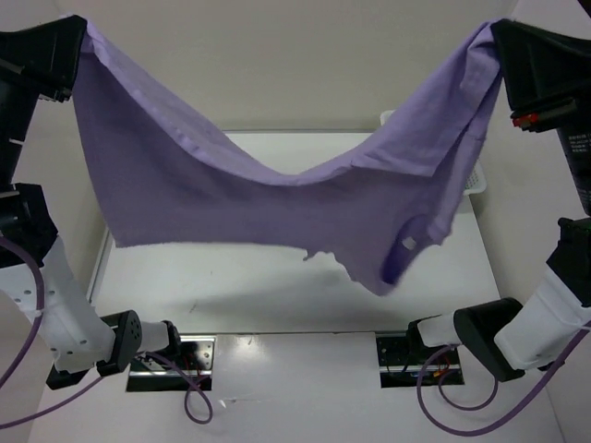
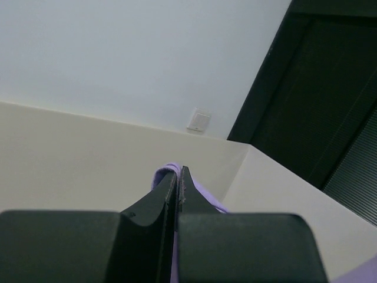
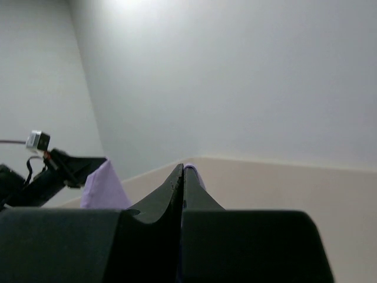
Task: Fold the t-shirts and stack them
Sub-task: Flatten out the tshirt
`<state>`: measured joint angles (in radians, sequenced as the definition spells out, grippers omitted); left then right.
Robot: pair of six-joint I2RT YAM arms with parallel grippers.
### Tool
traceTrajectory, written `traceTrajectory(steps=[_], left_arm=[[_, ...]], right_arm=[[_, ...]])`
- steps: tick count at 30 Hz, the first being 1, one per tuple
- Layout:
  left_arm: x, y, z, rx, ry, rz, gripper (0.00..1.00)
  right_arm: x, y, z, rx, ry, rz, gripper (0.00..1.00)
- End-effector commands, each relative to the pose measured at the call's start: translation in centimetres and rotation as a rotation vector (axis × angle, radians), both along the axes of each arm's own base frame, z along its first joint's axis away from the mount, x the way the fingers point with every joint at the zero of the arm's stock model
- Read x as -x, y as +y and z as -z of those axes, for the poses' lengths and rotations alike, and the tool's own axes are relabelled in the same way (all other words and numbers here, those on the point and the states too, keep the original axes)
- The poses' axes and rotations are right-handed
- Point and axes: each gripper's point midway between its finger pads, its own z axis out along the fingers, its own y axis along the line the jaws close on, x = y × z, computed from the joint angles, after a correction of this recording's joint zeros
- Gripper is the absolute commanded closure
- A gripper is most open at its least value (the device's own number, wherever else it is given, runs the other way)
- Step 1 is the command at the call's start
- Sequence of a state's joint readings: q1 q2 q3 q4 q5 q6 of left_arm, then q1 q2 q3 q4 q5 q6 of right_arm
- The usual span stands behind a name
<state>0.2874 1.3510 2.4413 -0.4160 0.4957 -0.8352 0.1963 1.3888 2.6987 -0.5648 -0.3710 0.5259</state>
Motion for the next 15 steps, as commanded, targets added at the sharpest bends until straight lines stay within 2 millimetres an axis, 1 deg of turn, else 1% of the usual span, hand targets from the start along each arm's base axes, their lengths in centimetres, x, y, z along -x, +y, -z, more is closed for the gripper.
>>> traceTrajectory(steps=[1, 2, 3, 4, 5, 6, 7, 8, 9, 10, 11, 12, 13, 14, 15], left_arm=[[-6.0, 2.4, 3.7, 0.036, 0.139, -0.043, 1.0], [-8.5, 3.2, 6.1, 0.061, 0.203, -0.039, 1.0], [-10.6, 3.8, 8.1, 0.084, 0.259, -0.035, 1.0], [-12.0, 4.2, 9.4, 0.09, 0.277, -0.035, 1.0], [-13.9, 4.7, 11.7, 0.113, 0.332, -0.032, 1.0], [-16.4, 5.8, 16.3, 0.149, 0.436, -0.05, 1.0], [-18.0, 6.2, 18.4, 0.176, 0.47, -0.044, 1.0], [-19.2, 6.6, 20.8, 0.189, 0.515, -0.045, 1.0], [-21.1, 6.6, 25.6, 0.221, 0.612, -0.032, 1.0], [-23.0, 7.4, 28.9, 0.25, 0.677, -0.076, 1.0], [-23.9, 7.9, 31.8, 0.259, 0.735, -0.094, 1.0], [-24.9, 7.7, 34.3, 0.266, 0.784, -0.086, 1.0], [-25.8, 7.9, 36.8, 0.276, 0.831, -0.087, 1.0], [-26.9, 7.5, 41.8, 0.29, 0.925, -0.078, 1.0], [-27.5, 7.1, 43.9, 0.291, 0.955, -0.079, 1.0]], right_arm=[[-8.6, 0.3, 0.1, -0.051, 0.049, 0.067, 1.0], [-13.3, 1.0, 2.0, -0.025, 0.111, 0.072, 1.0], [-16.3, 2.2, 4.1, -0.002, 0.189, -0.001, 1.0], [-19.8, 1.1, 6.2, 0.01, 0.255, 0.001, 1.0], [-26.1, 1.2, 10.7, 0.023, 0.385, -0.027, 1.0], [-28.7, 1.2, 13.1, 0.044, 0.443, -0.04, 1.0], [-31.6, 0.9, 15.5, 0.044, 0.502, -0.008, 1.0], [-33.7, 0.7, 17.7, 0.049, 0.555, 0.008, 1.0], [-37.9, 1.3, 22.7, 0.065, 0.654, -0.017, 1.0], [-39.6, 1.3, 24.9, 0.067, 0.696, -0.018, 1.0], [-40.9, 1.4, 26.8, 0.068, 0.732, -0.019, 1.0], [-43.6, 1.4, 31.2, 0.079, 0.809, -0.017, 1.0], [-44.7, 1.5, 33.6, 0.08, 0.858, -0.018, 1.0], [-45.5, 1.5, 35.3, 0.097, 0.881, -0.013, 1.0], [-47.0, 2.0, 38.4, 0.113, 0.923, -0.004, 1.0]])
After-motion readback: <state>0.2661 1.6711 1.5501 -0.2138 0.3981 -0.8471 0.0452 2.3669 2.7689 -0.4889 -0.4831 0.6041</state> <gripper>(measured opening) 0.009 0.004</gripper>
